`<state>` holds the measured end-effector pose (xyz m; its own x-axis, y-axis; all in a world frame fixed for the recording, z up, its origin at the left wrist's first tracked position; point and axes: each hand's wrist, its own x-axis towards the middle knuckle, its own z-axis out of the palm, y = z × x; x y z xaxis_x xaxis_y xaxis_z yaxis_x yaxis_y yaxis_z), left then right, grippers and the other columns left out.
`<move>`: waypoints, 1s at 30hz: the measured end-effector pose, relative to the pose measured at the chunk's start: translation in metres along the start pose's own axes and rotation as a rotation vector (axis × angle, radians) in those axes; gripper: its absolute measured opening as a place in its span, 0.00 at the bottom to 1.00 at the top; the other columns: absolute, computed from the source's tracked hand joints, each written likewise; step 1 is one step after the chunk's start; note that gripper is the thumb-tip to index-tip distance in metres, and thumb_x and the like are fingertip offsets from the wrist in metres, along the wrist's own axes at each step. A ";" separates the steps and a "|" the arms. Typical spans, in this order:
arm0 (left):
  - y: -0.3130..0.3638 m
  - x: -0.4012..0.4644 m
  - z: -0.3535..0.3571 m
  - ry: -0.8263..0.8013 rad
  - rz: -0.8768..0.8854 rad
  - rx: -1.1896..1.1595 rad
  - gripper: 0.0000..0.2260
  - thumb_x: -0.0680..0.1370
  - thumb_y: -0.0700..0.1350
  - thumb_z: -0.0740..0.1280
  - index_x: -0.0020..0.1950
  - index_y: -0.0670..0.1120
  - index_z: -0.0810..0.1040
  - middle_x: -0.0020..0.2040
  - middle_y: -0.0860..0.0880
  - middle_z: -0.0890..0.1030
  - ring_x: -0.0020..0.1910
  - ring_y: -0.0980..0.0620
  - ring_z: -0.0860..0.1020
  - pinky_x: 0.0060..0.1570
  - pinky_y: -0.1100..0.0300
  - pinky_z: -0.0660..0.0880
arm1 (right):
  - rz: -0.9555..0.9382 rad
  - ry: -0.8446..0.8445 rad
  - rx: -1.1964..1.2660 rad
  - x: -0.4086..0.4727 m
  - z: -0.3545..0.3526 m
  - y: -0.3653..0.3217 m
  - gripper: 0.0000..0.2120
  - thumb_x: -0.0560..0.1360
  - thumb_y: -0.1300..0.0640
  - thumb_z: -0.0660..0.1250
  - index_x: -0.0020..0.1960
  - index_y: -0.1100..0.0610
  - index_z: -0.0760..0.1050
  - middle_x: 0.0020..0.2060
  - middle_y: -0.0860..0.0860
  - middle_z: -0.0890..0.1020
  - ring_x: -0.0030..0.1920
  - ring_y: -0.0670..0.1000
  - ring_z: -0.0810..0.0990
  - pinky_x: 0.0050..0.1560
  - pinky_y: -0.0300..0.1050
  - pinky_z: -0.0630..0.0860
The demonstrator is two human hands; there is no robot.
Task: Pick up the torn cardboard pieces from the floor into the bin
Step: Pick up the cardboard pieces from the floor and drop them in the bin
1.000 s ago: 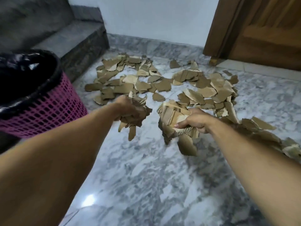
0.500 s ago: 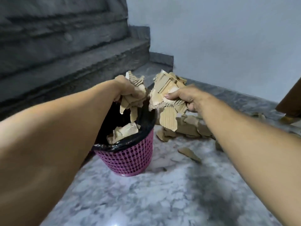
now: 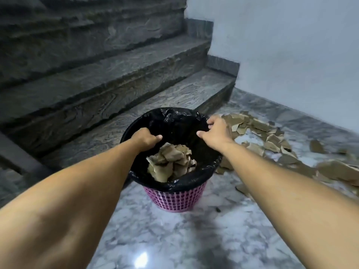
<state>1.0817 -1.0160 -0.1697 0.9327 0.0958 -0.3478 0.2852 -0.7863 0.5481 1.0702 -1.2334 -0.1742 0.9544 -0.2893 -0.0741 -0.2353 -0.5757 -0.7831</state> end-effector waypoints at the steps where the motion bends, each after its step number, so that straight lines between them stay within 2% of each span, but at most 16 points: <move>1: 0.002 -0.002 0.003 -0.003 0.010 0.023 0.25 0.79 0.54 0.65 0.65 0.35 0.72 0.64 0.38 0.74 0.62 0.40 0.74 0.54 0.55 0.69 | -0.027 0.008 -0.007 0.000 -0.004 0.004 0.23 0.70 0.54 0.76 0.61 0.56 0.73 0.59 0.55 0.78 0.62 0.56 0.75 0.63 0.48 0.72; 3: 0.009 -0.007 0.008 -0.003 0.040 0.057 0.23 0.78 0.54 0.66 0.63 0.36 0.74 0.60 0.38 0.77 0.56 0.42 0.75 0.50 0.56 0.68 | -0.056 0.014 -0.021 -0.003 -0.015 0.011 0.19 0.70 0.55 0.75 0.58 0.55 0.75 0.55 0.54 0.80 0.60 0.55 0.77 0.63 0.50 0.73; 5: 0.021 -0.016 0.013 -0.004 0.085 0.075 0.19 0.77 0.54 0.67 0.56 0.39 0.76 0.52 0.41 0.77 0.48 0.46 0.74 0.48 0.56 0.69 | -0.061 -0.003 -0.020 -0.007 -0.029 0.017 0.15 0.69 0.56 0.76 0.54 0.54 0.76 0.50 0.52 0.81 0.56 0.54 0.79 0.61 0.49 0.75; 7: 0.037 -0.023 0.016 -0.002 0.128 0.073 0.18 0.77 0.54 0.68 0.50 0.38 0.77 0.46 0.42 0.76 0.45 0.46 0.74 0.44 0.56 0.69 | -0.032 -0.040 -0.018 -0.009 -0.044 0.021 0.12 0.68 0.56 0.77 0.46 0.53 0.75 0.45 0.50 0.79 0.53 0.54 0.80 0.57 0.47 0.76; 8: 0.046 -0.030 0.019 -0.007 0.146 0.080 0.18 0.77 0.54 0.68 0.47 0.38 0.77 0.45 0.42 0.76 0.44 0.45 0.75 0.43 0.56 0.69 | -0.016 -0.065 -0.040 -0.011 -0.053 0.025 0.12 0.68 0.56 0.77 0.44 0.53 0.75 0.44 0.50 0.79 0.52 0.54 0.80 0.55 0.47 0.76; 10: 0.065 -0.043 0.022 0.008 0.198 0.078 0.18 0.76 0.53 0.69 0.50 0.37 0.79 0.47 0.40 0.80 0.48 0.43 0.78 0.46 0.54 0.73 | 0.015 -0.144 -0.114 -0.017 -0.074 0.030 0.11 0.68 0.57 0.77 0.42 0.54 0.75 0.42 0.51 0.79 0.47 0.54 0.79 0.50 0.46 0.75; 12: 0.089 -0.057 0.025 0.049 0.260 0.064 0.16 0.75 0.52 0.70 0.51 0.39 0.80 0.51 0.40 0.82 0.52 0.42 0.79 0.51 0.53 0.75 | 0.054 -0.219 -0.141 -0.025 -0.099 0.036 0.14 0.70 0.59 0.76 0.36 0.54 0.70 0.36 0.53 0.75 0.40 0.53 0.75 0.47 0.51 0.77; 14: 0.116 -0.070 0.034 0.094 0.330 0.056 0.12 0.74 0.51 0.71 0.46 0.42 0.79 0.49 0.39 0.82 0.49 0.43 0.79 0.46 0.54 0.75 | 0.100 -0.262 -0.163 -0.032 -0.128 0.047 0.17 0.72 0.60 0.75 0.34 0.55 0.67 0.31 0.52 0.72 0.34 0.53 0.74 0.45 0.54 0.81; 16: 0.140 -0.079 0.044 0.116 0.386 0.041 0.11 0.74 0.51 0.71 0.43 0.43 0.79 0.45 0.42 0.81 0.46 0.44 0.78 0.38 0.58 0.70 | 0.123 -0.304 -0.174 -0.035 -0.150 0.058 0.16 0.73 0.60 0.73 0.35 0.56 0.68 0.34 0.54 0.73 0.36 0.54 0.75 0.36 0.50 0.81; 18: 0.160 -0.084 0.060 0.107 0.427 0.032 0.11 0.73 0.51 0.72 0.46 0.44 0.79 0.45 0.44 0.80 0.48 0.45 0.78 0.40 0.60 0.68 | 0.145 -0.295 -0.157 -0.033 -0.169 0.074 0.13 0.73 0.62 0.73 0.37 0.56 0.70 0.36 0.54 0.75 0.37 0.53 0.75 0.29 0.44 0.78; 21: 0.187 -0.086 0.094 0.092 0.471 0.044 0.15 0.72 0.50 0.73 0.54 0.44 0.80 0.47 0.48 0.77 0.48 0.49 0.76 0.45 0.60 0.71 | 0.180 -0.275 -0.135 -0.021 -0.189 0.102 0.10 0.73 0.64 0.73 0.41 0.58 0.72 0.35 0.54 0.74 0.33 0.51 0.74 0.29 0.45 0.77; 23: 0.199 -0.076 0.123 0.008 0.454 0.099 0.10 0.72 0.46 0.73 0.50 0.44 0.80 0.45 0.46 0.78 0.44 0.49 0.76 0.42 0.58 0.73 | 0.219 -0.284 -0.135 -0.007 -0.194 0.122 0.10 0.72 0.63 0.74 0.44 0.57 0.72 0.38 0.56 0.73 0.36 0.53 0.73 0.28 0.44 0.75; 25: 0.197 -0.066 0.152 -0.107 0.406 0.159 0.06 0.71 0.42 0.72 0.46 0.41 0.81 0.42 0.44 0.80 0.40 0.48 0.77 0.41 0.53 0.78 | 0.256 -0.298 -0.143 0.003 -0.191 0.143 0.11 0.71 0.64 0.74 0.43 0.56 0.71 0.40 0.58 0.75 0.39 0.55 0.73 0.29 0.45 0.73; 28: 0.188 -0.029 0.203 -0.227 0.321 0.259 0.08 0.72 0.42 0.71 0.48 0.39 0.82 0.46 0.42 0.83 0.46 0.45 0.82 0.44 0.55 0.79 | 0.304 -0.344 -0.206 0.036 -0.171 0.185 0.09 0.70 0.63 0.74 0.40 0.57 0.73 0.42 0.59 0.80 0.39 0.55 0.77 0.32 0.48 0.76; 30: 0.172 -0.004 0.239 -0.311 0.245 0.328 0.12 0.72 0.42 0.72 0.53 0.40 0.80 0.51 0.43 0.83 0.51 0.46 0.81 0.48 0.57 0.79 | 0.310 -0.431 -0.281 0.059 -0.148 0.217 0.08 0.71 0.60 0.74 0.45 0.60 0.76 0.40 0.57 0.78 0.39 0.55 0.79 0.38 0.51 0.81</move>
<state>1.0745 -1.2974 -0.2559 0.8396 -0.2616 -0.4761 -0.0640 -0.9180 0.3915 1.0480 -1.4888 -0.2573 0.8082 -0.1732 -0.5629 -0.4980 -0.7112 -0.4962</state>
